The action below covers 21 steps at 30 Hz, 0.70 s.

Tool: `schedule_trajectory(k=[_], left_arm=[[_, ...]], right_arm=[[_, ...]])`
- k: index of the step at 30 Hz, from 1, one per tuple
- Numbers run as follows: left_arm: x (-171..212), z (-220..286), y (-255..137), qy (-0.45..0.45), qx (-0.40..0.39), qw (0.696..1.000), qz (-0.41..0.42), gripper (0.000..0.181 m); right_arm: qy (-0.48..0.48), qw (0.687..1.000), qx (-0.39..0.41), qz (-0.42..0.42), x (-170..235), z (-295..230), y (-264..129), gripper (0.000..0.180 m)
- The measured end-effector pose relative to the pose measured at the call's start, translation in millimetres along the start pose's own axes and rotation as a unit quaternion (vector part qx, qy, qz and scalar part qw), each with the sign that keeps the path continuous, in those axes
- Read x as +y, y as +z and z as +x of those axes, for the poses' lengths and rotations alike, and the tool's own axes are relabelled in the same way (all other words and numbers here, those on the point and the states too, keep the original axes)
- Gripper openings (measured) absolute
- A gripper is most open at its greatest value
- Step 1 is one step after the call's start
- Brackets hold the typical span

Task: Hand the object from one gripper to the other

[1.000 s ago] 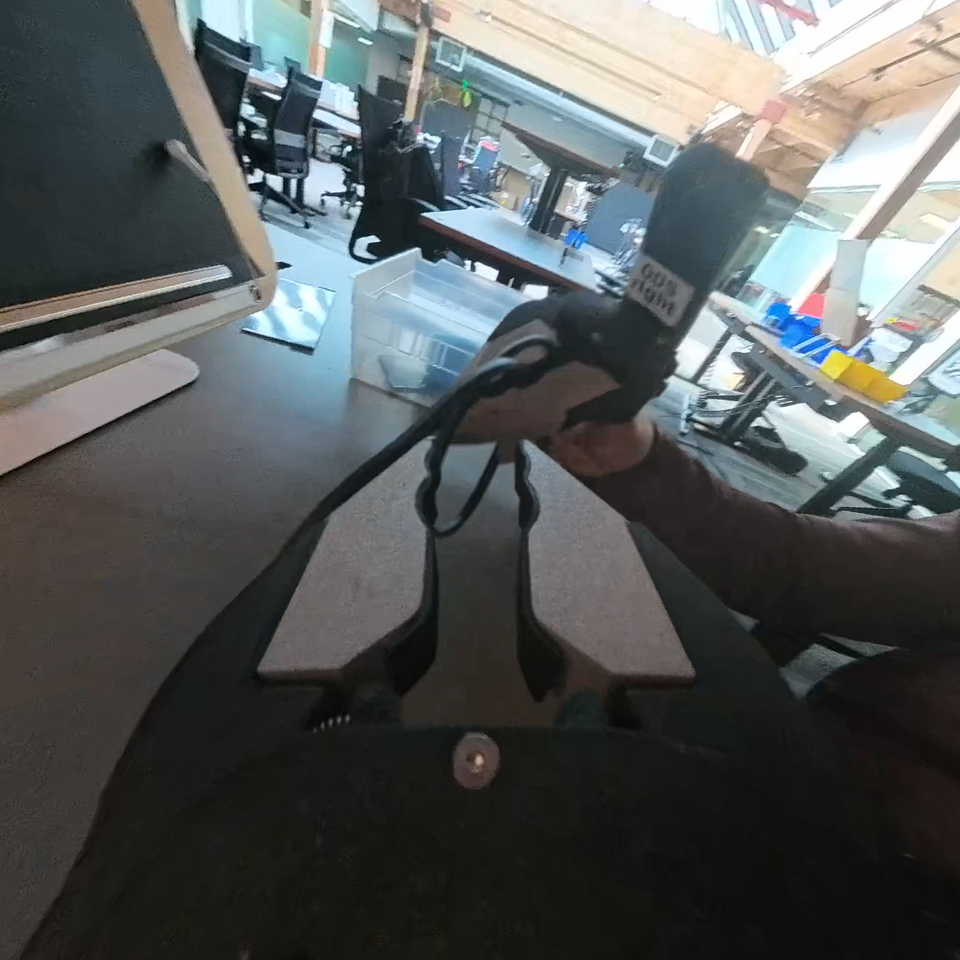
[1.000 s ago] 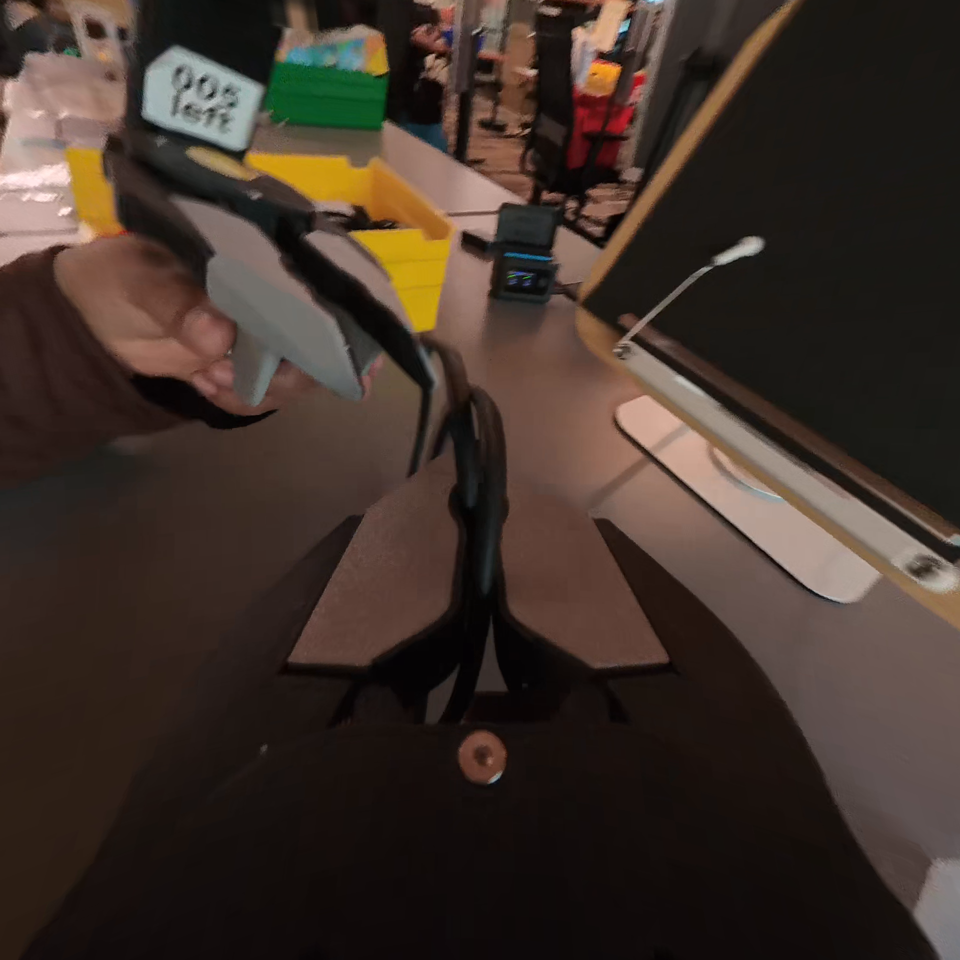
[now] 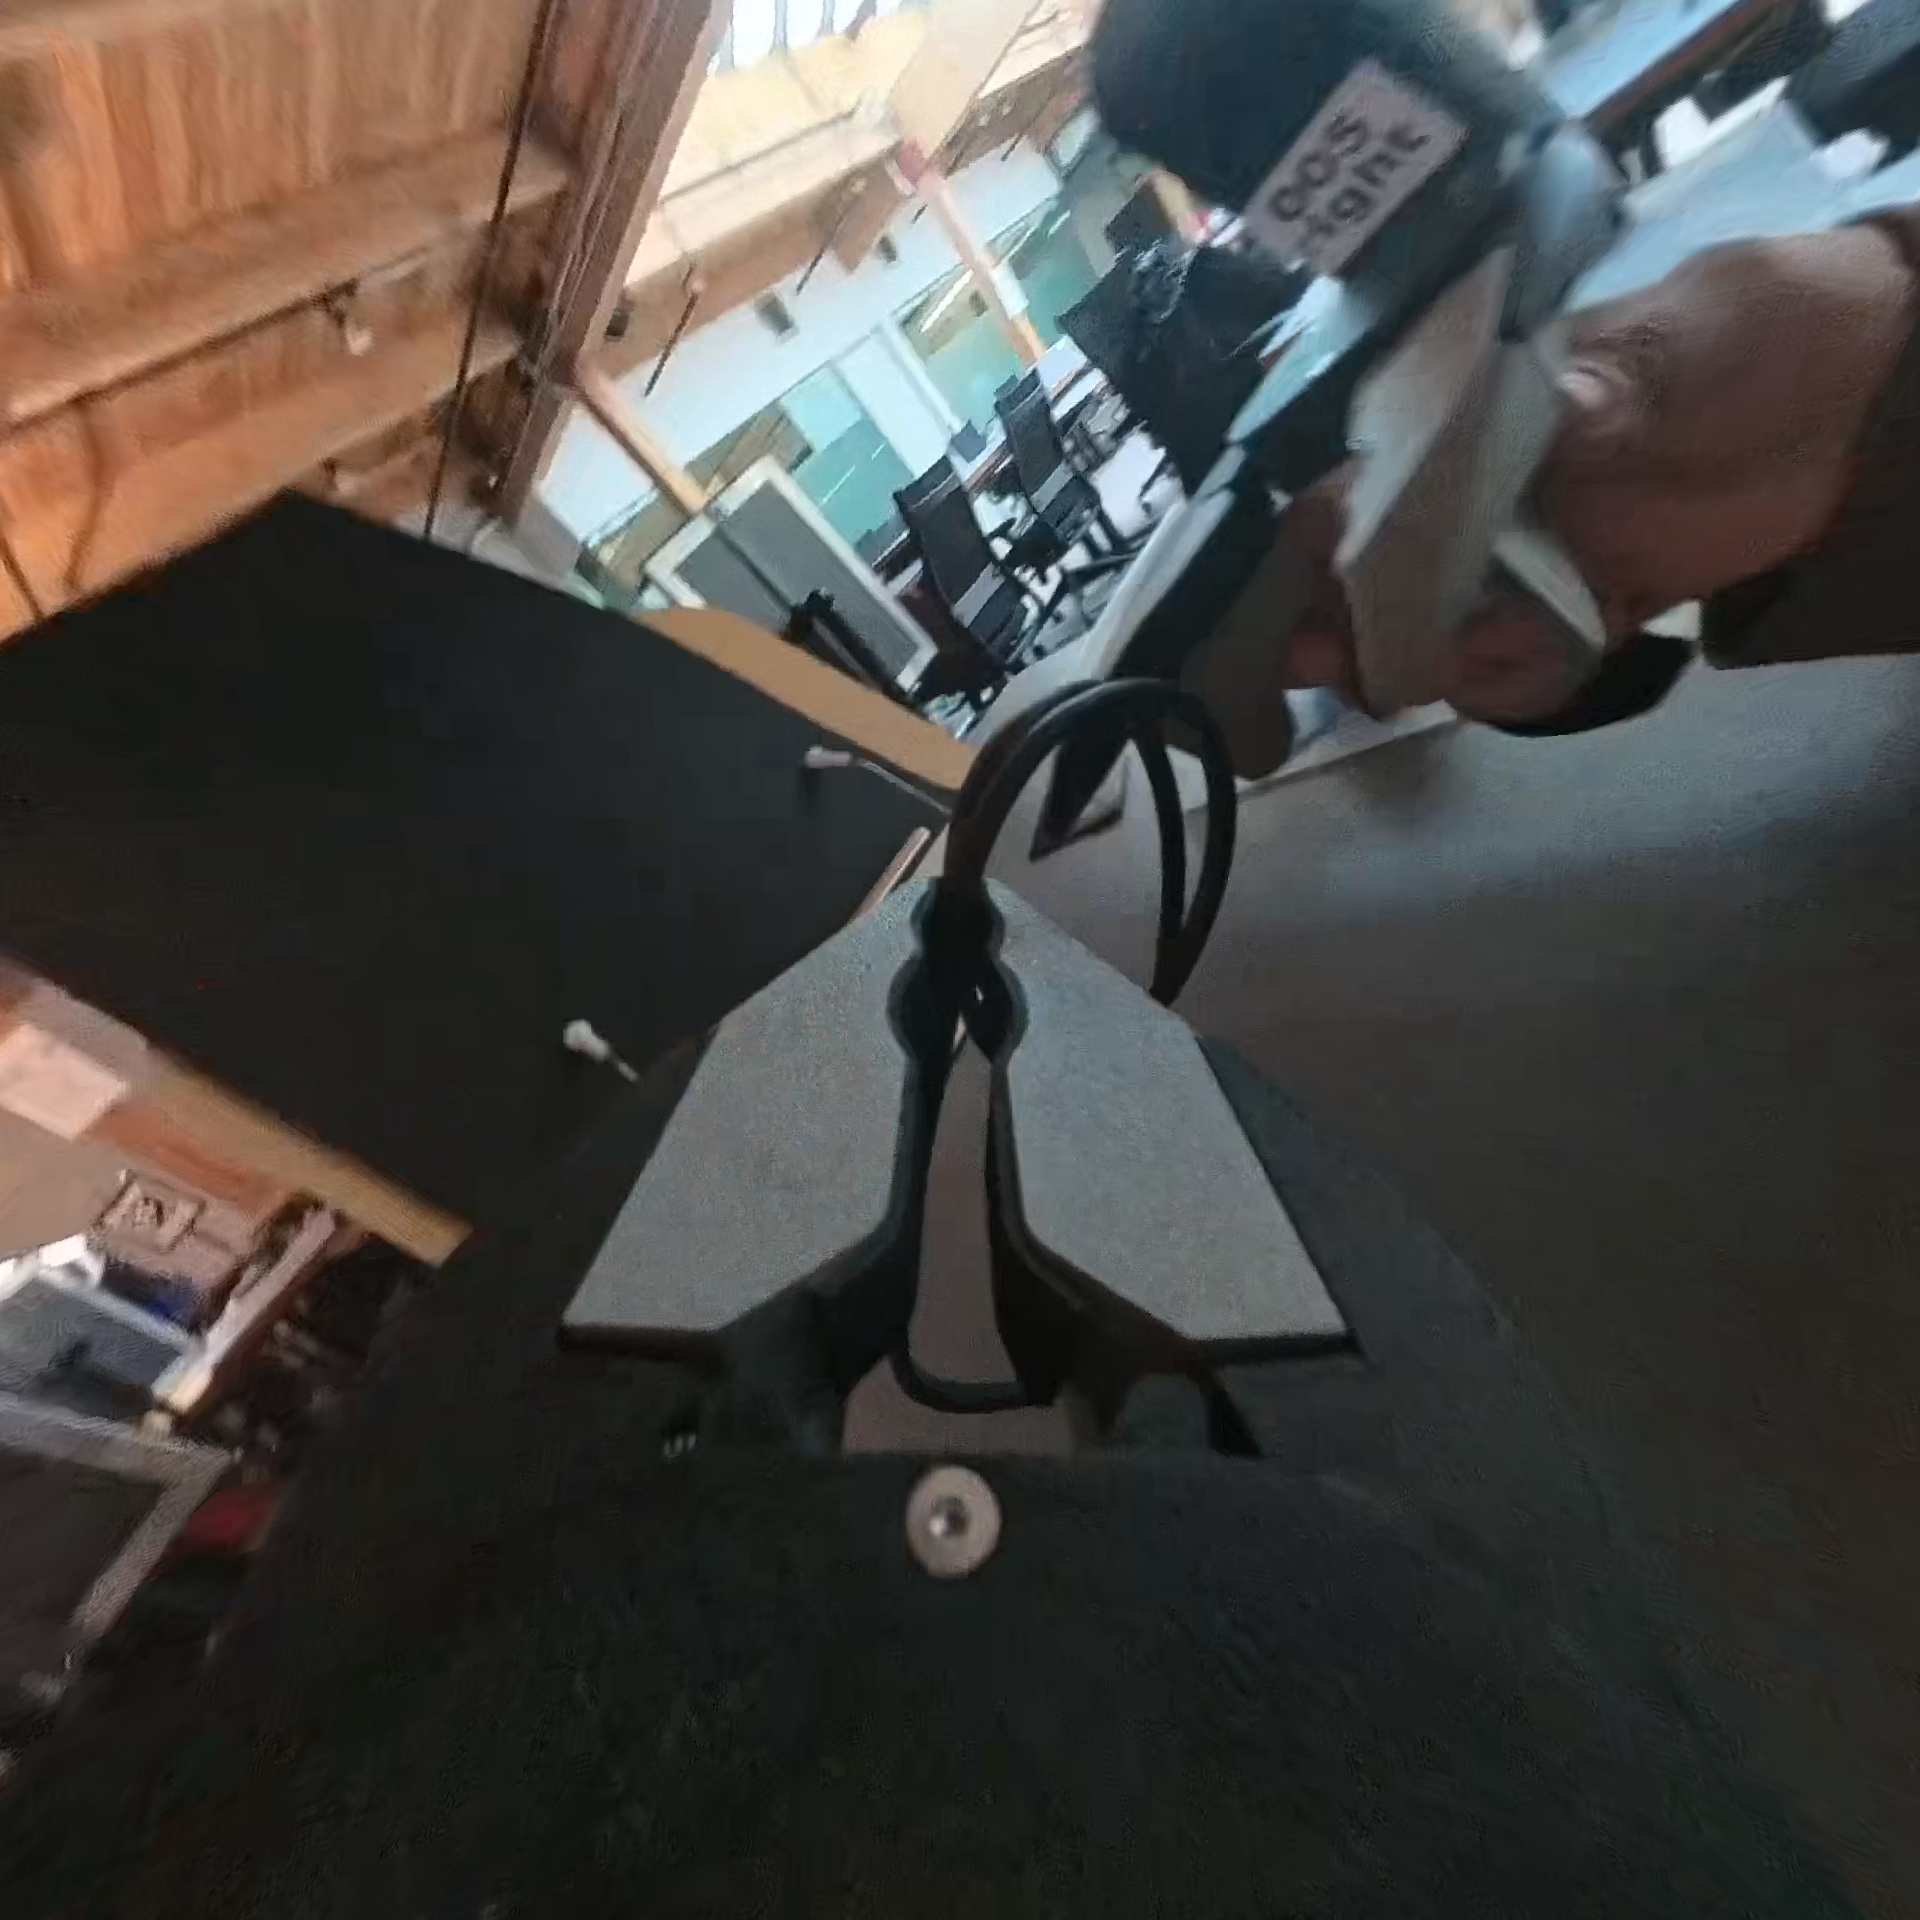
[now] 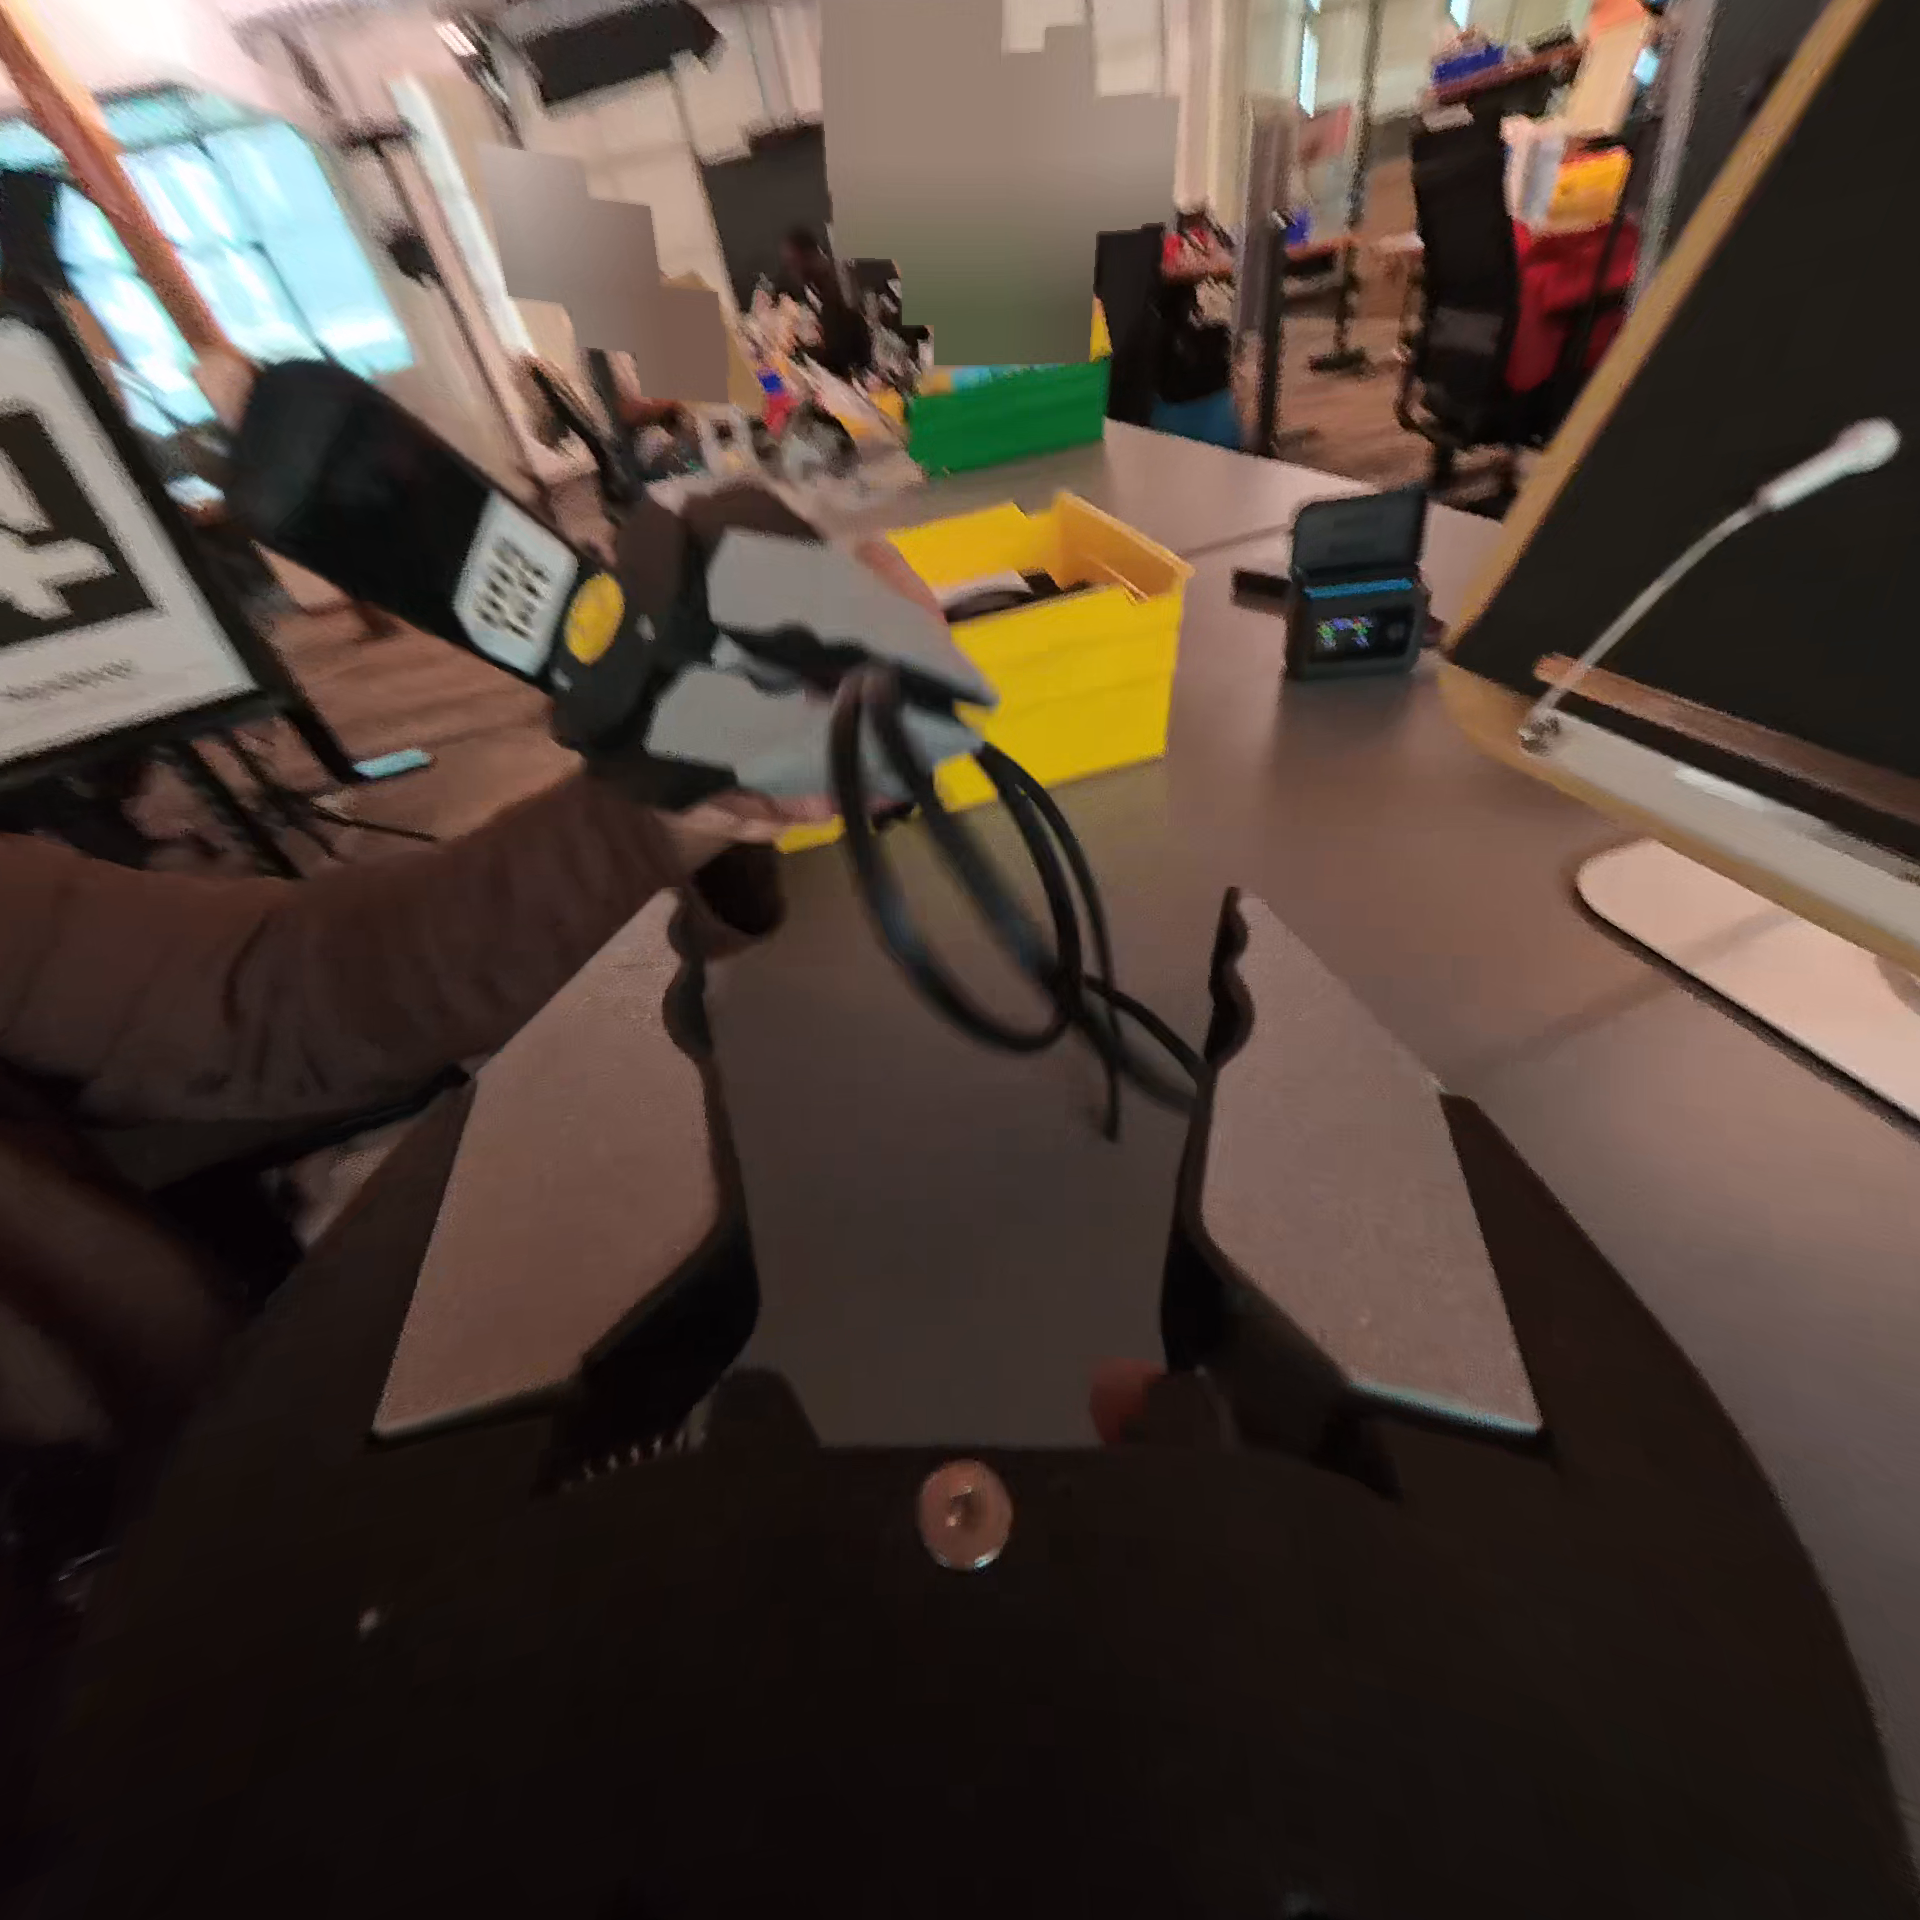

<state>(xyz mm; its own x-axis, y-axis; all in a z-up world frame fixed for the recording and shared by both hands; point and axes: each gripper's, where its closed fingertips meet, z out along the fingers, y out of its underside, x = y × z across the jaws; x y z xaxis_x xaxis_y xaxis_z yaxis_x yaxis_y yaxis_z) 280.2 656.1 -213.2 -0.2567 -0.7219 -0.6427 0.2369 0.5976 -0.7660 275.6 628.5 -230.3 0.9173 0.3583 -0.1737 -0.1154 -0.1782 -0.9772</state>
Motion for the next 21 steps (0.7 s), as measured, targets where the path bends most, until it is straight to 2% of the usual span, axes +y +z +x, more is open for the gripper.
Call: schedule_trajectory(k=[3,7,9,13,14,15,18,21], left_arm=[[-22.1,28.3,-6.1,0.015,0.067,0.995,0.069,0.001],[-37.3,51.0,-9.6,-0.012,0.128,0.985,0.111,0.000],[-41.3,57.1,-11.8,-0.027,0.151,0.980,0.123,0.000],[-45.1,58.1,-14.5,-0.089,0.185,0.970,0.134,0.002],[-41.0,52.2,-11.6,-0.098,0.170,0.973,0.123,0.002],[-37.3,45.1,-9.5,-0.109,0.152,0.976,0.115,0.003],[-33.7,32.0,-12.2,-0.143,0.143,0.973,0.113,0.006],[-30.3,21.6,-13.2,-0.185,0.146,0.966,0.107,0.007]], right_arm=[[0.026,0.996,-0.077,0.026,-7.0,-19.9,-5.0,0.108],[-0.005,0.990,-0.138,-0.039,19.8,-46.7,10.8,0.117],[-0.032,0.987,-0.150,-0.056,27.8,-56.7,20.5,0.114],[-0.084,0.983,-0.137,-0.089,40.7,-61.3,35.3,0.071],[-0.097,0.980,-0.146,-0.090,40.3,-65.5,34.7,0.033],[-0.110,0.979,-0.147,-0.090,39.7,-67.0,34.1,0.002],[-0.156,0.982,-0.074,-0.073,32.1,-49.0,35.1,0.002],[-0.166,0.984,-0.045,-0.052,22.7,-42.3,31.3,0.001]])
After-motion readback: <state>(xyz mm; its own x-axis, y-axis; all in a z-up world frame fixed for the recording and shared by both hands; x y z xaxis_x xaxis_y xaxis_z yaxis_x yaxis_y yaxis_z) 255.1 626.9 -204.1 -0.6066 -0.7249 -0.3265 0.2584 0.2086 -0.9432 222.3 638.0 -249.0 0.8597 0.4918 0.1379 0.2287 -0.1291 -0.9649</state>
